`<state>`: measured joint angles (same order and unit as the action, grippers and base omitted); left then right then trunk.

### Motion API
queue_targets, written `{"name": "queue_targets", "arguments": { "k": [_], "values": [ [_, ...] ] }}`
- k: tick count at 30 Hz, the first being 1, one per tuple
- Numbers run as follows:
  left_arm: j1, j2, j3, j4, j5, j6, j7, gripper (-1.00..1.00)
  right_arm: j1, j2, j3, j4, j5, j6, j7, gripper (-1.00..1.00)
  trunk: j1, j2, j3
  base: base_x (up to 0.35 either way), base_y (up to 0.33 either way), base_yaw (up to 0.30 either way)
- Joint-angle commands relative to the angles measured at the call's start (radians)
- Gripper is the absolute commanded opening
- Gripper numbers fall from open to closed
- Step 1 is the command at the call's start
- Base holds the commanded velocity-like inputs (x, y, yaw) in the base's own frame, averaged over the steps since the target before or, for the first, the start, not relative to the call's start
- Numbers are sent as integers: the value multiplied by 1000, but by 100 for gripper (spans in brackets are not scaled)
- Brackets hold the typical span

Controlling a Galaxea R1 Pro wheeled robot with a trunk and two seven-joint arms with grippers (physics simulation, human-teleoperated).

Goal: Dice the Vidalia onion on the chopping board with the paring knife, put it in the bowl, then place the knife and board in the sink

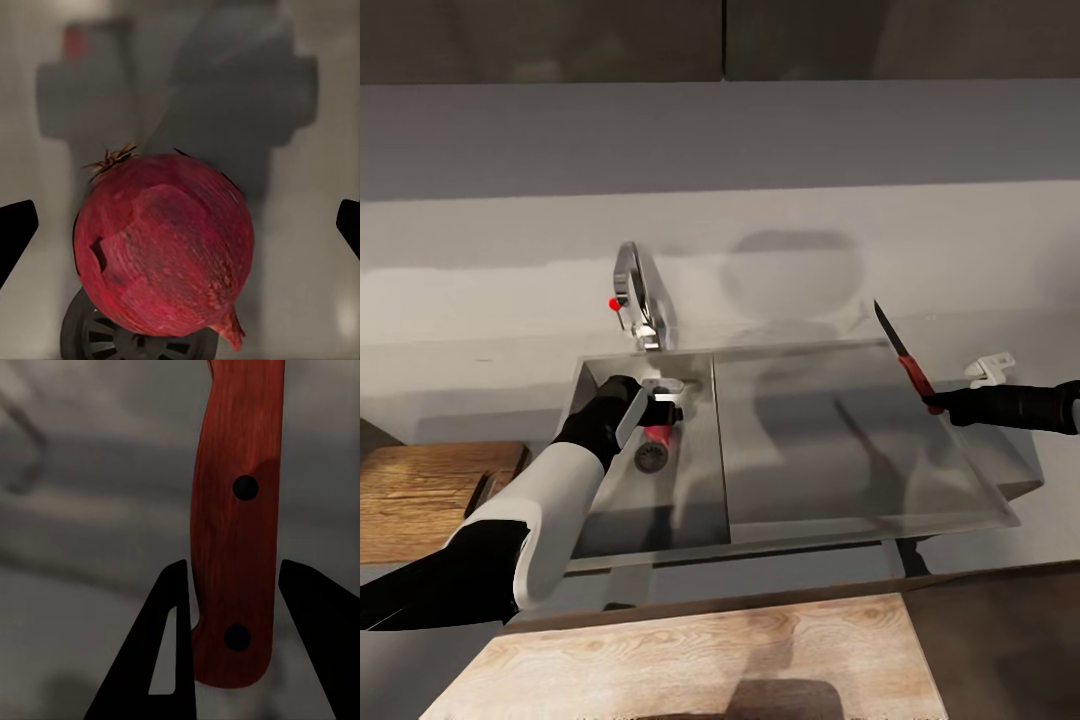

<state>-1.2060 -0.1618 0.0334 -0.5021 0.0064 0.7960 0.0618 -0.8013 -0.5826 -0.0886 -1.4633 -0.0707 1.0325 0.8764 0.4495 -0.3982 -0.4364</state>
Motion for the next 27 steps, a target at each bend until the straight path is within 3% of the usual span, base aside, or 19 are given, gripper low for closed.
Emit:
{"name": "queue_targets", "arguments": {
  "k": [1,27],
  "values": [
    [0,-1,3,-1,1,5,4,100,-1,0,0,0,-8,8,-2,-100,1,-2,-3,0,0,0],
    [0,-1,3,-1,1,5,4,100,-1,0,0,0,-8,8,-2,-100,1,-2,-24,0,0,0]
  ]
}}
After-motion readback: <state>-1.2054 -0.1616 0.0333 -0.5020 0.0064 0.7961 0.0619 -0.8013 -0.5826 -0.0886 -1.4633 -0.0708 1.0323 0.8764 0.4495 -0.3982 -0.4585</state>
